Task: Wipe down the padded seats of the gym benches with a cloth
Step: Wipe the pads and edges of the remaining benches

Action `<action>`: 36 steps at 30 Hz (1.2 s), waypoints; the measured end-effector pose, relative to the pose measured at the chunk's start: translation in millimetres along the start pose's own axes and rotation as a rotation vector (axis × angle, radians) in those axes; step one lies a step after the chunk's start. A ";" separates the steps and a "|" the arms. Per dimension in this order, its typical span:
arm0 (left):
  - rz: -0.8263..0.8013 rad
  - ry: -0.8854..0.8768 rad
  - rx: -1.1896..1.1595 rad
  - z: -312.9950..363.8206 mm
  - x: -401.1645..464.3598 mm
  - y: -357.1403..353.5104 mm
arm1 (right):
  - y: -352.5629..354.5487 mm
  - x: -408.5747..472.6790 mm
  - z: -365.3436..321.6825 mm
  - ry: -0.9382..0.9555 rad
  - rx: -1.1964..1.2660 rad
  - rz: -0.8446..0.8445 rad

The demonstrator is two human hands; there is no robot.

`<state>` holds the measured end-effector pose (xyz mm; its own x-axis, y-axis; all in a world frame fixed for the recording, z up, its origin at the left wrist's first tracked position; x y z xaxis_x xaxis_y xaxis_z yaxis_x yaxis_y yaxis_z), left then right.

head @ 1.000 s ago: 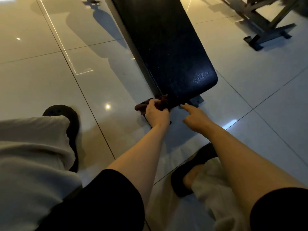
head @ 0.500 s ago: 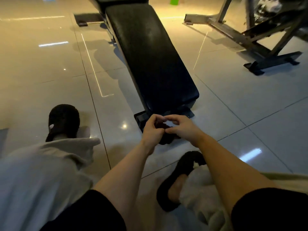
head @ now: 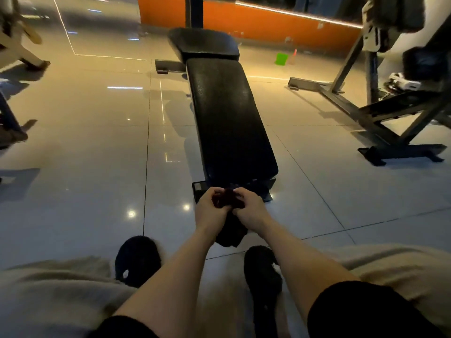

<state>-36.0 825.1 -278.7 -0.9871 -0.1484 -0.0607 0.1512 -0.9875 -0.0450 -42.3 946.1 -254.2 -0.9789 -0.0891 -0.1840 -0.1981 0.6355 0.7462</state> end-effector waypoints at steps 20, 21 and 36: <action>-0.191 -0.091 1.082 -59.9 36.7 -124.7 | 10.8 58.8 137.4 0.080 -0.167 0.363; -0.201 -0.100 1.144 -69.2 41.1 -122.6 | 4.0 65.3 141.5 0.092 -0.185 0.370; -0.154 -0.339 1.510 -135.3 88.3 -122.7 | -16.7 127.4 181.3 0.124 -0.224 0.588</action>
<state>-134.6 940.5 -413.5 -0.9845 0.1567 0.0794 0.0644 -0.0985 0.9930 -154.5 1063.2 -406.2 -0.9233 0.1286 0.3620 0.3808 0.4307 0.8182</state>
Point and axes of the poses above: each hand's wrist, its own x-axis towards the middle knuckle, its own y-axis out of the back of the hand, z = x × y, the point moved 4 cm from there along x, towards the middle knuckle, and after that the axes turned 11 degrees about -x, right-handed, at the moved point
